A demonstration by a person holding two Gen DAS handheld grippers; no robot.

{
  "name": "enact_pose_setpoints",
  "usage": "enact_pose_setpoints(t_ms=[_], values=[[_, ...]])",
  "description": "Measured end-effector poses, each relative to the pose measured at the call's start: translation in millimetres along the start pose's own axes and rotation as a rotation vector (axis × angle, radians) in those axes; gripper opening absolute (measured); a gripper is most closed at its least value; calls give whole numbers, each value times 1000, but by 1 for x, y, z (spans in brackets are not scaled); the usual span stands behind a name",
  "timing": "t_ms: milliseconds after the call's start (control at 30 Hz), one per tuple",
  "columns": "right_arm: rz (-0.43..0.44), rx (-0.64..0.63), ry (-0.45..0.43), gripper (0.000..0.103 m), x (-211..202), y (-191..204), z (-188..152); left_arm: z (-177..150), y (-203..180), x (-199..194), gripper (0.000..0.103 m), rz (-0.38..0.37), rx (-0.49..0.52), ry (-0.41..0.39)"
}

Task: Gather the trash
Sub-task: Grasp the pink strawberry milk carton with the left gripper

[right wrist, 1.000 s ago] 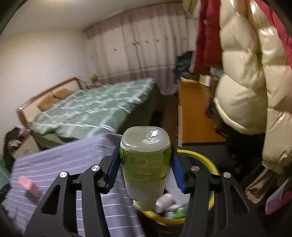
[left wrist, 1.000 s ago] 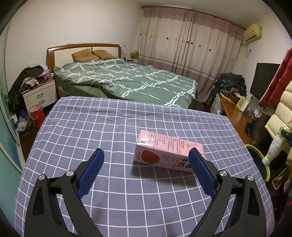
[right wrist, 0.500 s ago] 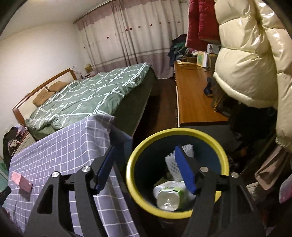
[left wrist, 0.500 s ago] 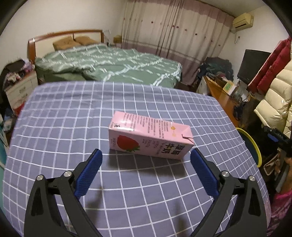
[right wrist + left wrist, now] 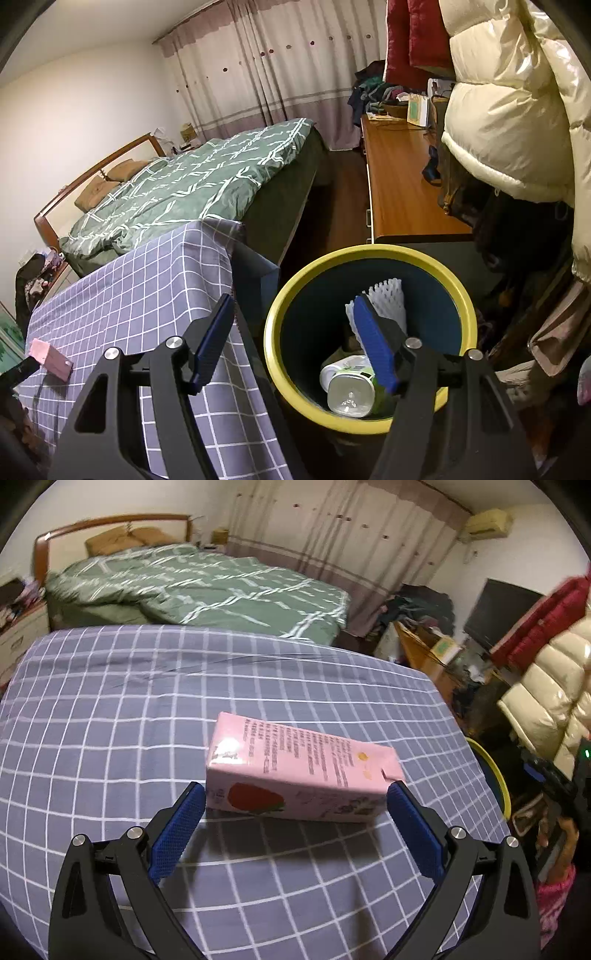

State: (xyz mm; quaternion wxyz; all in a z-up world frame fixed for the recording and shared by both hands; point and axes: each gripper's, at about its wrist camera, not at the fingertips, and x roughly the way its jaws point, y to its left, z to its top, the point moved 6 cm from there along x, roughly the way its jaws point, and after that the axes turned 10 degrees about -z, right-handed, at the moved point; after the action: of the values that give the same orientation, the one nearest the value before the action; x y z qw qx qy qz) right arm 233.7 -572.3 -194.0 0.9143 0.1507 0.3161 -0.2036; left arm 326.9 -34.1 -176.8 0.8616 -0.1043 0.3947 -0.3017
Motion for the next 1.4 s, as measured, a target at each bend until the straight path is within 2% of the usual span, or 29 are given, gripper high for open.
enact_pose_setpoints(t_ms=[100, 200, 300, 467, 567, 700, 833, 900, 933, 1100, 1400], values=[[5, 3, 4, 64, 0, 0, -1, -2, -22, 2, 97, -48, 48, 16], [10, 1, 5, 64, 0, 0, -1, -12, -57, 10, 97, -132, 109, 70], [17, 0, 6, 64, -1, 0, -1, -25, -91, 20, 97, -180, 188, 123], [23, -1, 8, 64, -1, 0, -2, -40, -135, 24, 97, -272, 260, 187], [23, 2, 8, 64, -1, -1, -2, -43, -146, 17, 97, -223, 332, 186], [26, 11, 7, 64, -1, -2, -2, -22, -144, 15, 97, -57, 382, 150], [36, 13, 9, 64, -1, -2, -3, -4, -133, 31, 96, 1, 383, 175], [37, 9, 9, 64, -2, -2, -3, 0, -130, 42, 89, 29, 402, 196], [38, 8, 10, 64, -2, -3, -3, 1, -128, 47, 84, 33, 403, 209], [30, 10, 13, 64, -2, -10, -3, 4, -116, 71, 74, 61, 388, 275], [31, 19, 25, 64, 1, -17, -5, 0, -112, 100, 48, 86, 389, 369]])
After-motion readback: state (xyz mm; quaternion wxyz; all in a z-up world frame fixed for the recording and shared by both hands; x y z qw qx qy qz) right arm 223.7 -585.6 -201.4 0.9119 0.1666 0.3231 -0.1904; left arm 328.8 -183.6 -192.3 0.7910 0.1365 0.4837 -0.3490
